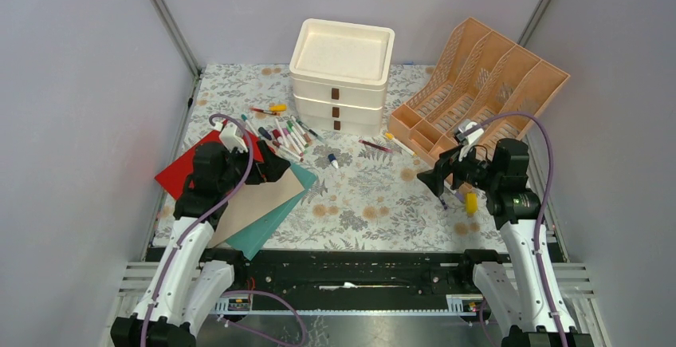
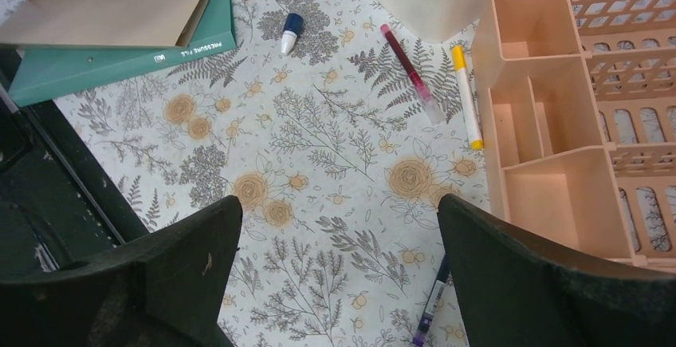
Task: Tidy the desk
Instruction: Pick up the folder from the center of the board.
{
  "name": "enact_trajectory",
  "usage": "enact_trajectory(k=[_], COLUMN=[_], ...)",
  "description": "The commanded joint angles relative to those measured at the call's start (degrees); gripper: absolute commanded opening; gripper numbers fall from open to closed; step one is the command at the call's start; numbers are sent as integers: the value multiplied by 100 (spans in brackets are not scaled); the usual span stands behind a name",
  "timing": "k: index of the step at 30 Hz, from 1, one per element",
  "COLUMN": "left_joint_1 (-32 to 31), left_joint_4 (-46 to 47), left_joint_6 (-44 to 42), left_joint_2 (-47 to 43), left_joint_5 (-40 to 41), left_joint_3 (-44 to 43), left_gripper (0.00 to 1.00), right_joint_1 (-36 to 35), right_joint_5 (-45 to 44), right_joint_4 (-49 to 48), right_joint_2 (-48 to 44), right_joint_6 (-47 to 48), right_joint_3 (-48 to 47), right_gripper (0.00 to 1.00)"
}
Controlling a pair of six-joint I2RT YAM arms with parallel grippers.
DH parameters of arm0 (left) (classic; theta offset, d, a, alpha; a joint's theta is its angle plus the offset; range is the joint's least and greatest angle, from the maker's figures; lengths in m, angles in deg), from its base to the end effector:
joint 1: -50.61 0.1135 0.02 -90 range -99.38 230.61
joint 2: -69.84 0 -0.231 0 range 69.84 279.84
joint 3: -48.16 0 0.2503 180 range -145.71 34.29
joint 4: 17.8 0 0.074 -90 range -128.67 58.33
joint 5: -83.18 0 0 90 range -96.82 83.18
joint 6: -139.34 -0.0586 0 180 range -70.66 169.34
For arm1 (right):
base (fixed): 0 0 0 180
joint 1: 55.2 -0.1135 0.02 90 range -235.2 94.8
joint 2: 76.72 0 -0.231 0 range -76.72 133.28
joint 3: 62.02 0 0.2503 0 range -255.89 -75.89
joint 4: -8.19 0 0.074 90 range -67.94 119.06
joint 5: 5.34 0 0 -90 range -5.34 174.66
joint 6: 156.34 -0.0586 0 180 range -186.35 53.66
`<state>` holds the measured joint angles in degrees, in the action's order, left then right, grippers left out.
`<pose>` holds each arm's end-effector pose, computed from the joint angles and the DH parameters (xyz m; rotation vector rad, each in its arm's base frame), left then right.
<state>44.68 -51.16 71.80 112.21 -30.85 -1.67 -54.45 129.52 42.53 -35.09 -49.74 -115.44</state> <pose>0.2086 -0.0457 0.2460 -0.0243 2.0586 -0.7344 0.1996 0.0387 0.2738 -0.7459 1.7294 0.5581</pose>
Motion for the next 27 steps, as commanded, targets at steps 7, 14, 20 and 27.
enact_trajectory(k=[7, 14, 20, 27], left_joint_1=[-66, -66, -66, -66], left_joint_4=[91, 15, 24, 16], left_joint_6=[-40, -66, -57, -53], left_joint_2=[-60, -58, -120, -84], left_joint_5=[-12, 82, 127, 109], left_joint_3=[-184, -223, -204, -210], left_gripper=[99, 99, 99, 99], right_joint_1=[15, 17, 13, 18], right_joint_5=[-540, -420, -350, -284], right_joint_4=[-615, -614, -563, -532], right_joint_2=[-322, -259, -243, -257], right_joint_6=[-1493, -1452, -1349, -1045], right_joint_3=[-132, -109, -122, -39], right_gripper=[100, 100, 100, 100])
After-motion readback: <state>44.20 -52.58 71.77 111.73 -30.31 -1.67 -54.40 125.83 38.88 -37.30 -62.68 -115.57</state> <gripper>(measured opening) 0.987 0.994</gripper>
